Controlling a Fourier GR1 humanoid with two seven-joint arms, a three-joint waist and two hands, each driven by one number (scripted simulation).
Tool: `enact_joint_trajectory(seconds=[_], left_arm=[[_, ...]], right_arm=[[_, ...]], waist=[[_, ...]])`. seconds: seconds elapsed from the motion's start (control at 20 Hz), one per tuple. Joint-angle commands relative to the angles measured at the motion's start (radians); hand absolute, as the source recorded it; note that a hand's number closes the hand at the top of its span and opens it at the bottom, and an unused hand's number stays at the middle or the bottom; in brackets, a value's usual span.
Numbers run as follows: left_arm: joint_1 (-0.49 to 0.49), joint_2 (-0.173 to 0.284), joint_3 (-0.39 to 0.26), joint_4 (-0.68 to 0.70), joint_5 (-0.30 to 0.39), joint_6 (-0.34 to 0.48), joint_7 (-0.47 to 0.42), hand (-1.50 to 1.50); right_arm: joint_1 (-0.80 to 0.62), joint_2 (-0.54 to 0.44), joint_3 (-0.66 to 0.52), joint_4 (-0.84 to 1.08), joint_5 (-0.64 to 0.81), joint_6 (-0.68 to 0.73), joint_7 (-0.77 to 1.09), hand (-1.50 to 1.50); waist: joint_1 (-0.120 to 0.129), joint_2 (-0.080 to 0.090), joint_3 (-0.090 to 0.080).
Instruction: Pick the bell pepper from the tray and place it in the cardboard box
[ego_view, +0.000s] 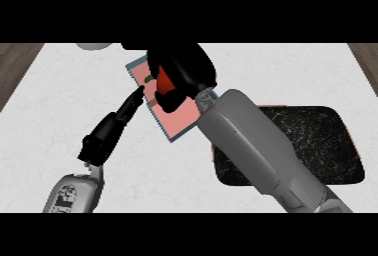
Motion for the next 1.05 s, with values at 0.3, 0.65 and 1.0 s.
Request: enact_joint_trajectory(seconds=[0.3, 0.65, 1.0], left_arm=[[-0.03, 0.001, -0.001, -0.063, 0.015, -0.019, 0.075, 0.0], [-0.02, 0.017, 0.015, 0.006, 0.026, -0.044, 0.0, 0.0], [0.025, 0.005, 0.007, -0.004, 0.006, -0.018, -0.001, 0.0]], right_arm=[[-0.054, 0.0, 0.053, 0.335, -0.3, -0.096, -0.065, -1.5], [0.0, 0.0, -0.117, 0.309, -0.524, -0.244, -0.29, -1.5], [-0.044, -0.028, -0.383, 0.332, -0.738, -0.129, -0.394, -1.5]], waist=[[0.025, 0.003, 0.0], [0.028, 0.01, 0.001], [0.0, 0.002, 0.001]])
